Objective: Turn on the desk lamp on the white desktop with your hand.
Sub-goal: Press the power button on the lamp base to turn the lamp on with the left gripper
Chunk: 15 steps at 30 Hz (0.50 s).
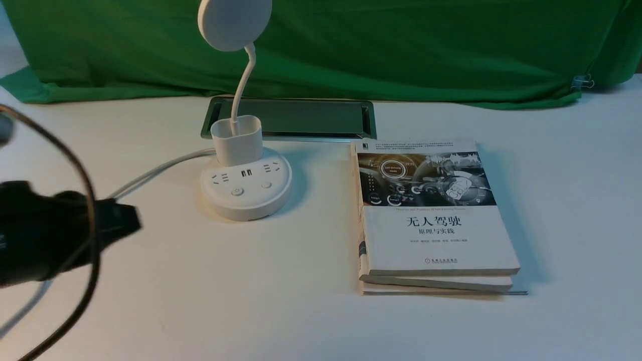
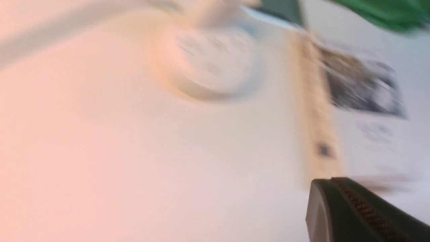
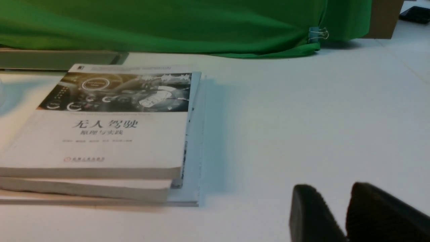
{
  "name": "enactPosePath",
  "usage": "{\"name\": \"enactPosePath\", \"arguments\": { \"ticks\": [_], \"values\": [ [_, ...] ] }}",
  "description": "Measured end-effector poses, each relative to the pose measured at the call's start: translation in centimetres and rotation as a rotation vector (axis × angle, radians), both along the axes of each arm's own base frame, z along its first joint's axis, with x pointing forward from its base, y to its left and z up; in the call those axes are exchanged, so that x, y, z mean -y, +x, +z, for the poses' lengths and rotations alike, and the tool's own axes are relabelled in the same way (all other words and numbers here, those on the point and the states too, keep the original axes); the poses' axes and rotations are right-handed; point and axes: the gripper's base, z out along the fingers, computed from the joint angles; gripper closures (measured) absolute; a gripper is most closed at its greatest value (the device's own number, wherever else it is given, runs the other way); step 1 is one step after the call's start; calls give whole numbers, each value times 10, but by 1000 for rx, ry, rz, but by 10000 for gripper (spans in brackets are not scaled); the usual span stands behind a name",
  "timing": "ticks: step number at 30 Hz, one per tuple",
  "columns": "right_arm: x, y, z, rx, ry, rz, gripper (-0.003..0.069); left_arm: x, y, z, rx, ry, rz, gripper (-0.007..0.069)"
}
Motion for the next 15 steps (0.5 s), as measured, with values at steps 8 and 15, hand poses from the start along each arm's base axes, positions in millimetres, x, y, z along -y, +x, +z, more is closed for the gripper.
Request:
{"name": "enactPosePath", "arguments": {
  "ticks": [8,15],
  "values": [
    [0,0,0,0,0,0,421,53,71,-9,-128,184,-185,629],
    [0,0,0,0,0,0,421,95,139,-38,-141,513,-189,629]
  ]
}}
